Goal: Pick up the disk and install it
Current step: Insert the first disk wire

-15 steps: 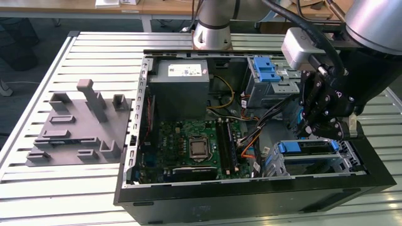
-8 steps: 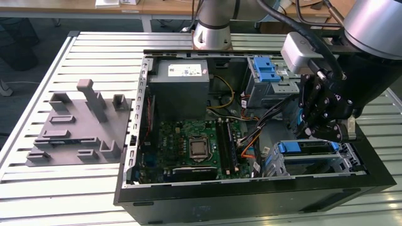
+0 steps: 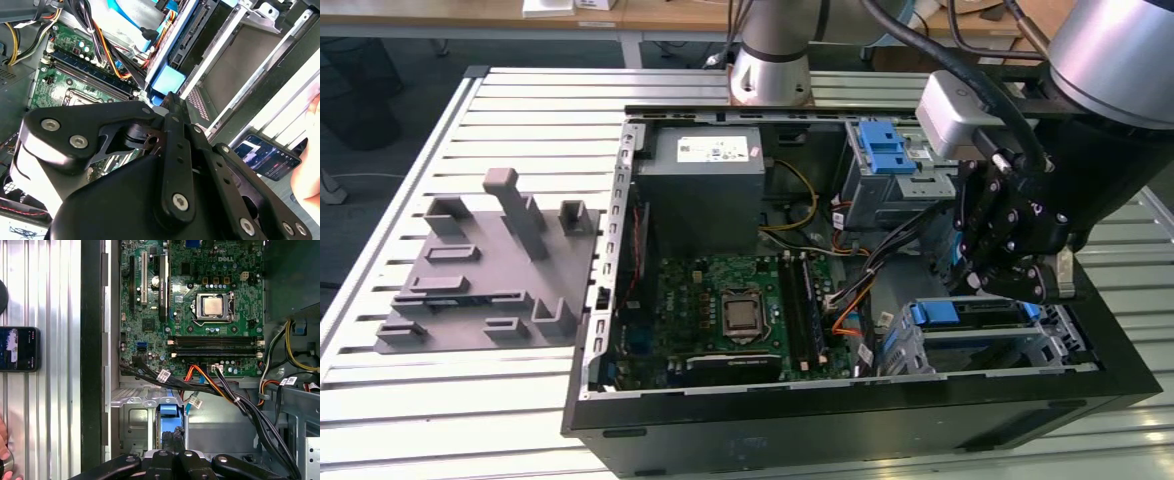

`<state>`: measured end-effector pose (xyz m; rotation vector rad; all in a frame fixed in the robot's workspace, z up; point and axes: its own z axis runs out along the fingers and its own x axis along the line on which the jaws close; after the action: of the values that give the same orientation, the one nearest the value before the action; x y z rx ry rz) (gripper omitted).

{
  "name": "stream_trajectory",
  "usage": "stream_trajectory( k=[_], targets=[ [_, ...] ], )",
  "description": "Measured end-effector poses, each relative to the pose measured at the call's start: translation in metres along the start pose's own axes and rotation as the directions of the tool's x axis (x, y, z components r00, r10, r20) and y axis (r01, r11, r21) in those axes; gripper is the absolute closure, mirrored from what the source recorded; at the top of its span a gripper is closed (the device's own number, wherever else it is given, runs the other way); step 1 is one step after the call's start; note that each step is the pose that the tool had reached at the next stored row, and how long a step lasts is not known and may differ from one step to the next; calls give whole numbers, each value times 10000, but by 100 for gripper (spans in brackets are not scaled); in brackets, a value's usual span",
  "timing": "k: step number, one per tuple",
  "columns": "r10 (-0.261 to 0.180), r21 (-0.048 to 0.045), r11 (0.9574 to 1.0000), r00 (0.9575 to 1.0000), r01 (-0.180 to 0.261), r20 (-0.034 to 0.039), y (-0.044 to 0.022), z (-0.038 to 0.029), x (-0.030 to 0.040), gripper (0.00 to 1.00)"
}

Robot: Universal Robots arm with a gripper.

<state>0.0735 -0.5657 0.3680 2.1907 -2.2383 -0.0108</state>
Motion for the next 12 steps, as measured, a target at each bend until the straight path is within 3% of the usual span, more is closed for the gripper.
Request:
stream_trajectory(
  k=[6, 12],
  targets=[
    [0, 0, 10000, 10000, 0, 4, -20, 4, -6, 89],
    [0, 0, 10000, 10000, 0, 0, -193, 12, -74, 89]
  ],
)
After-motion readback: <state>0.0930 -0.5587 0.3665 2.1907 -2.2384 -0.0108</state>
